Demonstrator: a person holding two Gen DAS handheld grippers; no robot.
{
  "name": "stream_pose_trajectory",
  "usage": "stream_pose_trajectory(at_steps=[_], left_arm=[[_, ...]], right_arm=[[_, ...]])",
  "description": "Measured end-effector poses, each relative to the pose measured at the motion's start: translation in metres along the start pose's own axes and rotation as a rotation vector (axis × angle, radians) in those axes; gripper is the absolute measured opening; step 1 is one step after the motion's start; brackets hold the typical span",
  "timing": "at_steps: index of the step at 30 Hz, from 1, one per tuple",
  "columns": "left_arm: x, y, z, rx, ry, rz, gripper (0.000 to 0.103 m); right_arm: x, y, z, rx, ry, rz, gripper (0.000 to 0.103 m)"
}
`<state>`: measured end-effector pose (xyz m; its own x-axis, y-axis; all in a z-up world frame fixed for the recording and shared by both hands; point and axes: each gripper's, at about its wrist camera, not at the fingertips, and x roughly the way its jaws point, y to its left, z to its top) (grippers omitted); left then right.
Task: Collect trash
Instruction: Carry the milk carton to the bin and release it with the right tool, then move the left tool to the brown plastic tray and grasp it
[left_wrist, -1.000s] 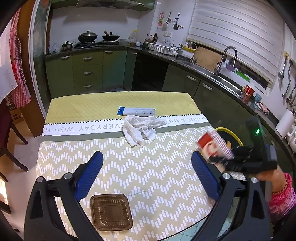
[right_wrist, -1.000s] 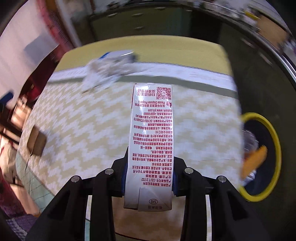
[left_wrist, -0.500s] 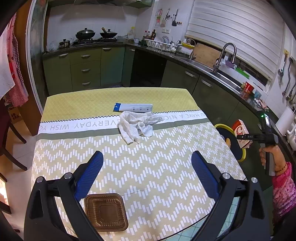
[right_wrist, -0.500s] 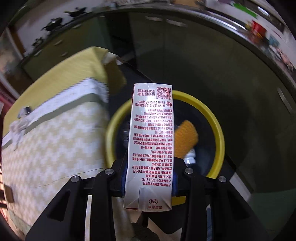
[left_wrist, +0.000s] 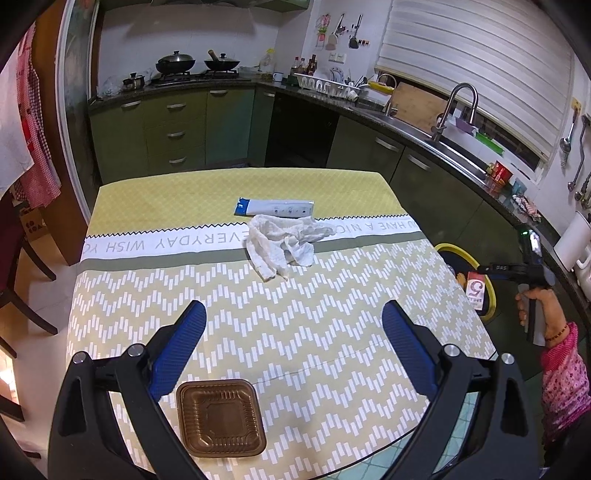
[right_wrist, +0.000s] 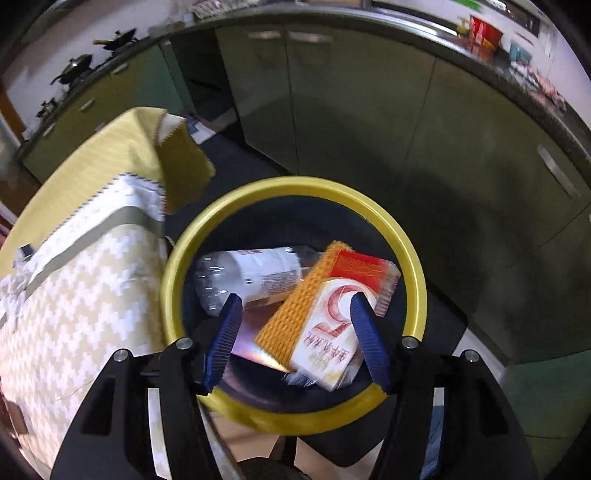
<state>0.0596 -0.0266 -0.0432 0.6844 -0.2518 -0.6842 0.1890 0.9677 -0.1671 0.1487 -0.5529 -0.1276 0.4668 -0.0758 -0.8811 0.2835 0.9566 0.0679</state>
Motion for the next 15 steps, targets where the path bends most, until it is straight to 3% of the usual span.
stream_pose_trajectory(at_steps=[9,15], left_arm=[[0.000,0.008,-0.010,-0.015,0.041,0.034,0.093],[0.006,0.026,-0.025,-0.066,0.116,0.137,0.096]], right_arm=[[-0.053,0.054,-0.030,-0.126,-0.074,0.087,0.064],[-0.062,0.088,-0.042,-0.206,-0.074,0.146,0.065]])
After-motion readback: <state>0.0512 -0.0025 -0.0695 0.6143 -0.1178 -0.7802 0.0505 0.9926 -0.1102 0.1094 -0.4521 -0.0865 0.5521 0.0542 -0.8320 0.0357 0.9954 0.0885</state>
